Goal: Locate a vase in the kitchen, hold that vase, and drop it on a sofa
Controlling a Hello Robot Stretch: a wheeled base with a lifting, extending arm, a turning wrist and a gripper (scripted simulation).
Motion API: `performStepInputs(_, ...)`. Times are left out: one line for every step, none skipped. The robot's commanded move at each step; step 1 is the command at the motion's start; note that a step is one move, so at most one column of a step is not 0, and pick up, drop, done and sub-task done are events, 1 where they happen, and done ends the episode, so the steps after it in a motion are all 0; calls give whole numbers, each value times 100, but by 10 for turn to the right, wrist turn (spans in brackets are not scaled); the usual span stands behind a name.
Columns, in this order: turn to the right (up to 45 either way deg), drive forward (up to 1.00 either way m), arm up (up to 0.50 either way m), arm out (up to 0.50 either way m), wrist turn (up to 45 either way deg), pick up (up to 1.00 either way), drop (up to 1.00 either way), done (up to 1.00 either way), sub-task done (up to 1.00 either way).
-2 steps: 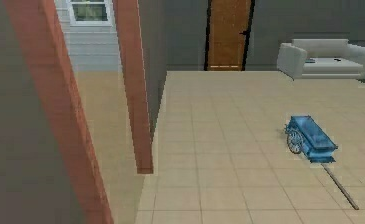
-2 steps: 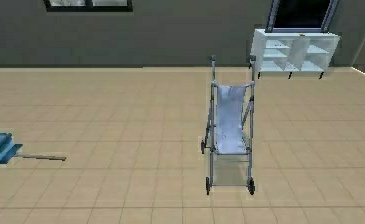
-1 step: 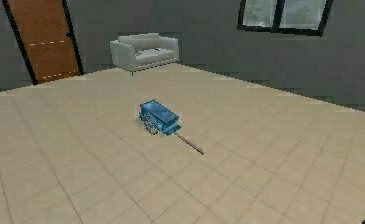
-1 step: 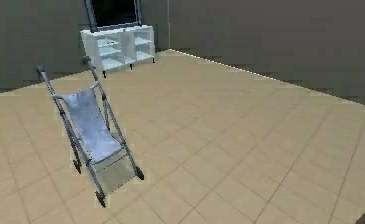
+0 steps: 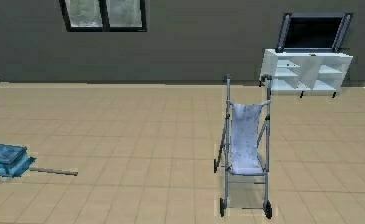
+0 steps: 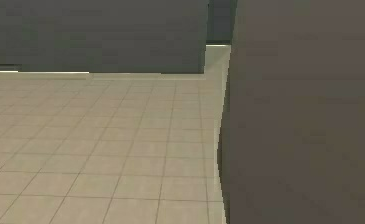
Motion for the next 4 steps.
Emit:
performStepInputs(0, 25, 0, 0, 0, 0, 0, 0, 0)
performStepInputs(-450, 0, 0, 0, 0, 0, 0, 0, 0)
performStepInputs(-270, 0, 0, 0, 0, 0, 0, 0, 0)
performStepInputs(0, 75, 0, 0, 0, 0, 0, 0, 0)
